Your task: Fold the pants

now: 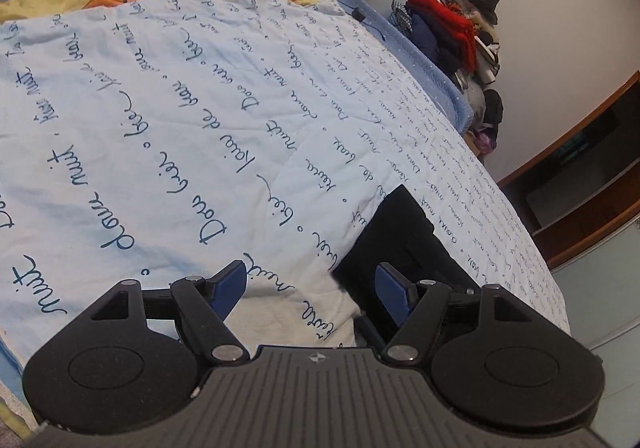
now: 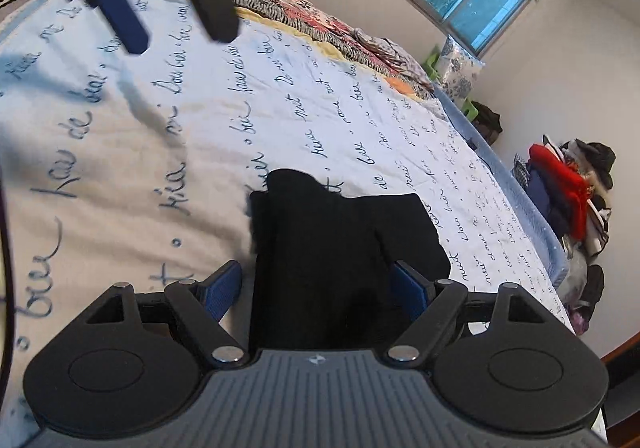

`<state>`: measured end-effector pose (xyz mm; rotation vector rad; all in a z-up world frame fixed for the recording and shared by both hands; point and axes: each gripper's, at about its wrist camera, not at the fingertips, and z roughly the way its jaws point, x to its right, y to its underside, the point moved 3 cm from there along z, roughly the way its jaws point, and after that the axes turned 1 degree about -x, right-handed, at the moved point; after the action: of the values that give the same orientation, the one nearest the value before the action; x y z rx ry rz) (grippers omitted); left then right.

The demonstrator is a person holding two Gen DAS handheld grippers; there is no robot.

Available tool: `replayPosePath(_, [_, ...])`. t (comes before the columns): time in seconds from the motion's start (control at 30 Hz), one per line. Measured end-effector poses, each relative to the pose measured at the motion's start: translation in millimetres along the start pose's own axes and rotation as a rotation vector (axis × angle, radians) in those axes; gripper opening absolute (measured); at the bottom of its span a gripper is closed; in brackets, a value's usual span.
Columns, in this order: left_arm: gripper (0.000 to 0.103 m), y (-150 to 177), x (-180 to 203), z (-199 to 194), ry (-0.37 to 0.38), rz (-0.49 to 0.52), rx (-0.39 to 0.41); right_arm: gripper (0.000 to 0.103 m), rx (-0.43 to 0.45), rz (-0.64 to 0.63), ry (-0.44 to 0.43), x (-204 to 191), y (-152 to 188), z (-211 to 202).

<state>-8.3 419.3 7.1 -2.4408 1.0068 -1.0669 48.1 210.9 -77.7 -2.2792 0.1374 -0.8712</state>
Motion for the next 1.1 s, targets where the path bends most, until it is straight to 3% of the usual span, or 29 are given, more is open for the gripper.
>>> replayPosePath(0.27, [0.073,3.9,-4.3,2.9,0.009,-0.012,-0.018,0.081,-0.039,0.053,-0.010,6.2,-7.6,17.6])
replayPosePath(0.4, [0.073,4.7,-4.5,1.7,0.009,-0.019,-0.021,0.064,-0.053,0.067,-0.048,5.2,-11.1,20.0])
replayPosePath(0.67, [0.073,5.0,5.1,1.4,0.010,0.000,-0.030,0.051,-0.066,0.052,-0.063,-1.1,-14.0,18.8])
replayPosePath(0.73, [0.073,3.9,6.4,2.3,0.009,-0.002,-0.032,0.036,-0.065,0.063,-0.092,-1.1,-13.5,18.4])
replayPosePath(0.83, [0.073,-0.2,6.9,6.3,0.016,-0.018,-0.041,0.029,-0.055,0.087,-0.117,-0.7,-12.0,16.7])
replayPosePath(0.93, [0.077,-7.6,7.3,15.0,0.066,-0.054,-0.064,0.020,-0.029,0.189,-0.148,11.3,-9.2,11.5])
replayPosePath(1.1, [0.081,-17.1,12.6,44.4,0.189,-0.146,-0.130,0.017,0.016,0.383,-0.216,35.8,-0.2,1.8])
